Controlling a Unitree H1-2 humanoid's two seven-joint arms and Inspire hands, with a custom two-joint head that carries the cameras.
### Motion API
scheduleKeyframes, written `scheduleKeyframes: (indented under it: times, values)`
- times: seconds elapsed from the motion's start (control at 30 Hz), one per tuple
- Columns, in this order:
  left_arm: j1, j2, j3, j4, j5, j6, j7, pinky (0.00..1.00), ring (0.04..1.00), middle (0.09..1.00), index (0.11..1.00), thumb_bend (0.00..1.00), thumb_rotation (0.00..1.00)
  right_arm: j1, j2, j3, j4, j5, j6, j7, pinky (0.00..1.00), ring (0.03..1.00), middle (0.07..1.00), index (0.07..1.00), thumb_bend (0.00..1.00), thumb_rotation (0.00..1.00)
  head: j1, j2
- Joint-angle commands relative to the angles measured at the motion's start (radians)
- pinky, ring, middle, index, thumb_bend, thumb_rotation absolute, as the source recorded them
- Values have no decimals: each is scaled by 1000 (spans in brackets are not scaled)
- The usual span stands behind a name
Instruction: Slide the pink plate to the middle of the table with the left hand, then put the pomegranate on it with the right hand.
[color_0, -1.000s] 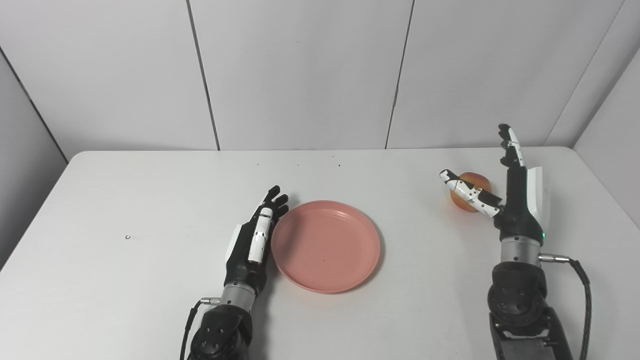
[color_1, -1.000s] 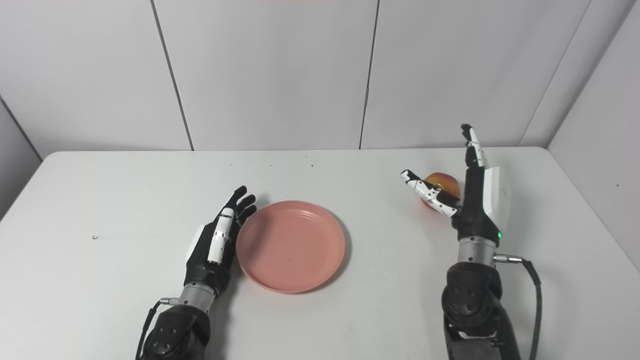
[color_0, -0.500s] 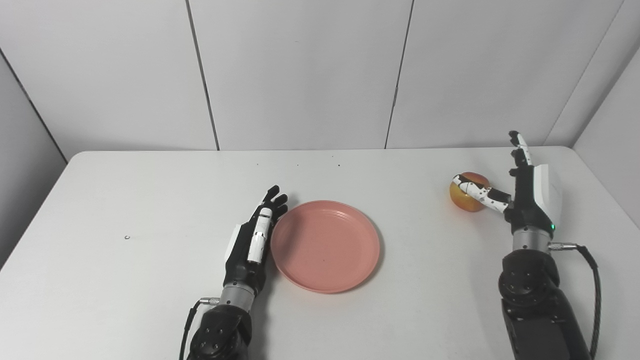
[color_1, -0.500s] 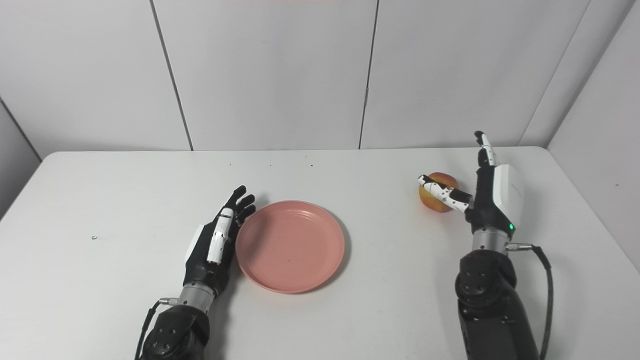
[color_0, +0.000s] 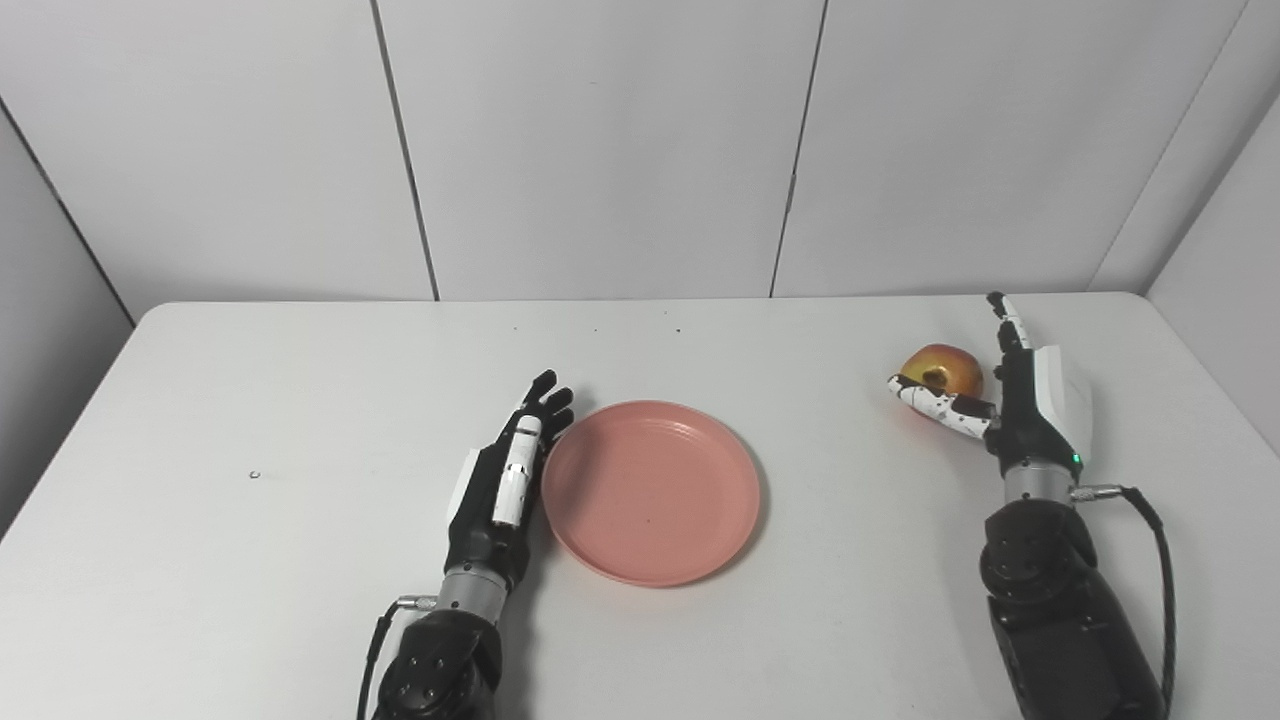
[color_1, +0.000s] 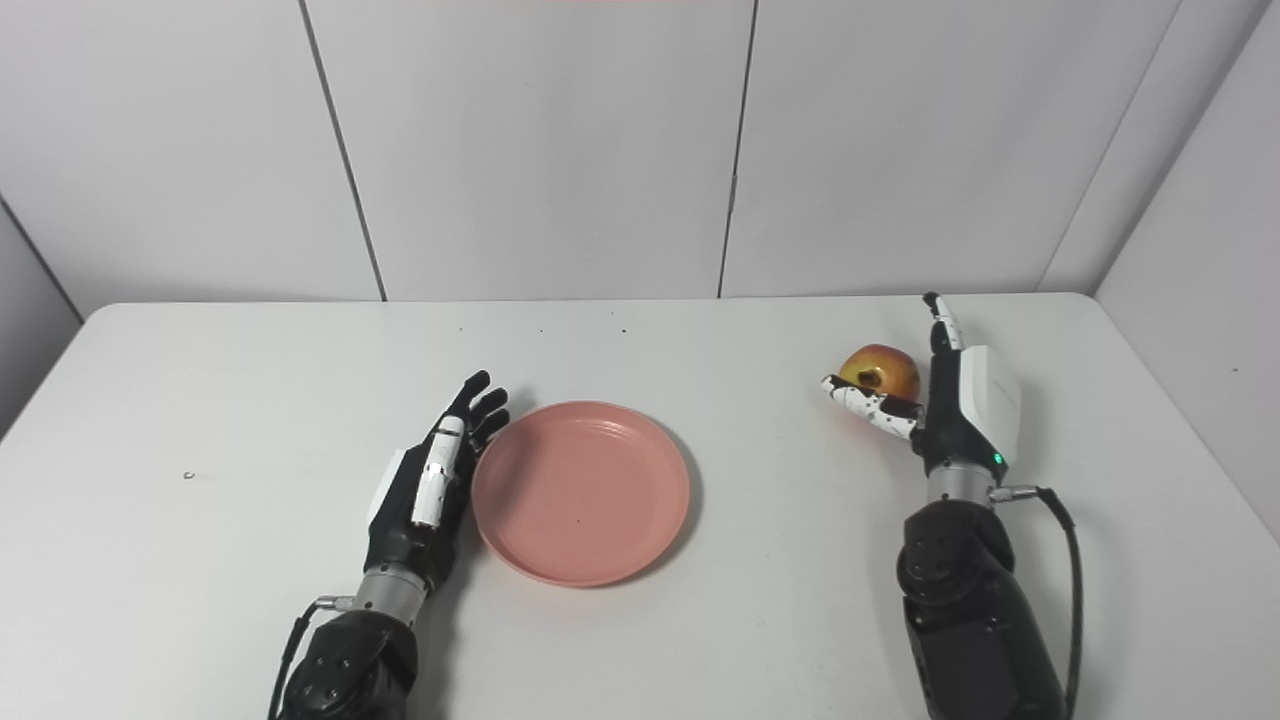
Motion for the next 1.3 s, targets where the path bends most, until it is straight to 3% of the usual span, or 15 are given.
scheduleKeyframes:
  times: [0.0,0.4,0.6,0.77,0.87,1.0,1.27]
  values:
    - [-7,-5,3,-11,2,-22,2,921,924,916,904,282,1000,-46,-25,4,-15,0,6,-8,732,878,923,920,853,378,0,0]
    - [-6,-4,1,-15,7,-27,3,917,920,913,902,287,1000,-77,-43,43,54,6,-11,-9,729,854,895,899,872,311,2,7]
    - [-4,-5,0,-21,11,-24,7,915,918,913,901,283,1000,-83,-42,52,85,22,-25,-17,638,771,837,845,824,215,2,10]
    - [-4,-6,1,-24,10,-20,7,917,919,912,899,280,1000,-79,-34,51,105,39,-49,-40,625,737,788,800,769,108,3,11]
    - [-4,-6,0,-23,9,-24,6,915,918,912,899,273,1000,-71,-32,53,106,47,-68,-61,585,687,751,754,679,12,3,12]
    - [-7,-5,0,-18,10,-26,7,916,919,912,899,275,1000,-67,-33,45,121,74,-115,-80,505,595,658,700,541,0,4,10]
    - [-8,-9,1,-23,11,-15,11,918,921,913,902,269,1000,-60,-31,38,112,86,-130,-123,398,492,584,629,419,0,5,12]
